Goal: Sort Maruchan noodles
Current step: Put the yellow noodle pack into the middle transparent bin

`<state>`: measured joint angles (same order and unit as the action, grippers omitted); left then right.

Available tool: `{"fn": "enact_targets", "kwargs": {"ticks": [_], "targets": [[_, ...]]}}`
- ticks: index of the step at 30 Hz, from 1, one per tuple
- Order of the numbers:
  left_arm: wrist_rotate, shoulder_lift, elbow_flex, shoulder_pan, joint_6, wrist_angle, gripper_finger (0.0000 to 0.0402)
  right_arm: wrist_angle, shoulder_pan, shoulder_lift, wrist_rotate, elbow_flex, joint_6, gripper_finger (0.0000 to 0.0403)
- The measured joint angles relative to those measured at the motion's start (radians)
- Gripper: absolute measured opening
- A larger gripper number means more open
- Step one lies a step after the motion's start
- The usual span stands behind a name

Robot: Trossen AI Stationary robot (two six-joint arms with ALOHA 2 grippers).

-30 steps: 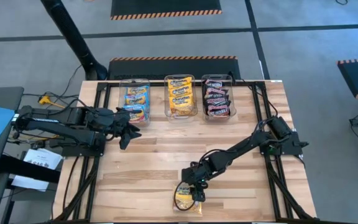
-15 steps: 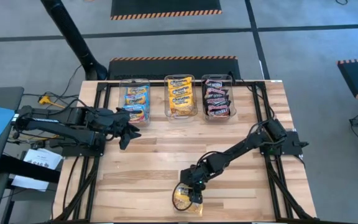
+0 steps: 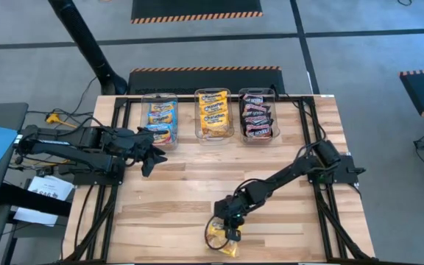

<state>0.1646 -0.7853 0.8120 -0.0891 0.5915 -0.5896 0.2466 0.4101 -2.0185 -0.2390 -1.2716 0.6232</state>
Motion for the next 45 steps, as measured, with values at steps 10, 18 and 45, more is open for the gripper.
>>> {"fn": "enact_targets", "kwargs": {"ticks": [10, 18, 45], "targets": [[0.001, 0.0, 0.0, 0.0, 0.0, -0.006, 0.0135, 0.119, -0.038, 0.156, 0.072, 0.004, -0.095, 0.0004], [0.001, 0.0, 0.0, 0.0, 0.0, -0.004, 0.0135, 0.217, -0.157, 0.349, 0.28, 0.002, -0.276, 0.0003], [0.001, 0.0, 0.0, 0.0, 0.0, -0.006, 0.0135, 0.012, -0.591, 0.375, 0.803, -0.019, -1.151, 0.0001]]}}
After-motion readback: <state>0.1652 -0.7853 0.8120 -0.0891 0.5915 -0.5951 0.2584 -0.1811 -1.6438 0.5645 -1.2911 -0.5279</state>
